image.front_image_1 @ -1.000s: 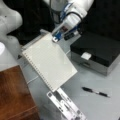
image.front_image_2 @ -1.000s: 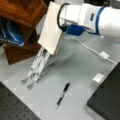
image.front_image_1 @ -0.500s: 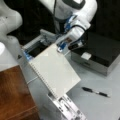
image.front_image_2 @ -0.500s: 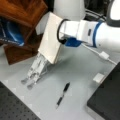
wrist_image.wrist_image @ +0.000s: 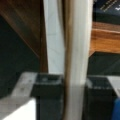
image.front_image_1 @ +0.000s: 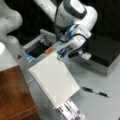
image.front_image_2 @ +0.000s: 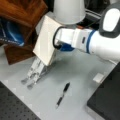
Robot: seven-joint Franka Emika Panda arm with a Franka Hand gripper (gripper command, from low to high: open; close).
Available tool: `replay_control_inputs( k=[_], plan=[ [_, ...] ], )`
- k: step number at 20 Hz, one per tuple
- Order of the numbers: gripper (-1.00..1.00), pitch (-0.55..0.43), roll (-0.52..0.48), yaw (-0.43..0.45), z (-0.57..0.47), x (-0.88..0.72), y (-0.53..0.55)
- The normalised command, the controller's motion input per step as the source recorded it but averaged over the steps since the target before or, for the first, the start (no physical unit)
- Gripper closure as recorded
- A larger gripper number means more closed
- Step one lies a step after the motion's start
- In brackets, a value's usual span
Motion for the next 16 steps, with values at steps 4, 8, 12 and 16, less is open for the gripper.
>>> replay_control_inputs(
  k=[4,8,12,16],
  plan=[
    [1.00,-0.119,-0.306,-0.085,-0.12,0.22,0.03],
    [1.00,-0.142,-0.303,-0.056,-0.19,0.22,0.04],
    [1.00,-0.171,-0.288,-0.027,-0.22,0.23,0.02],
    [1.00,-0.175,-0.277,-0.027,-0.25,0.22,-0.01]
  ],
)
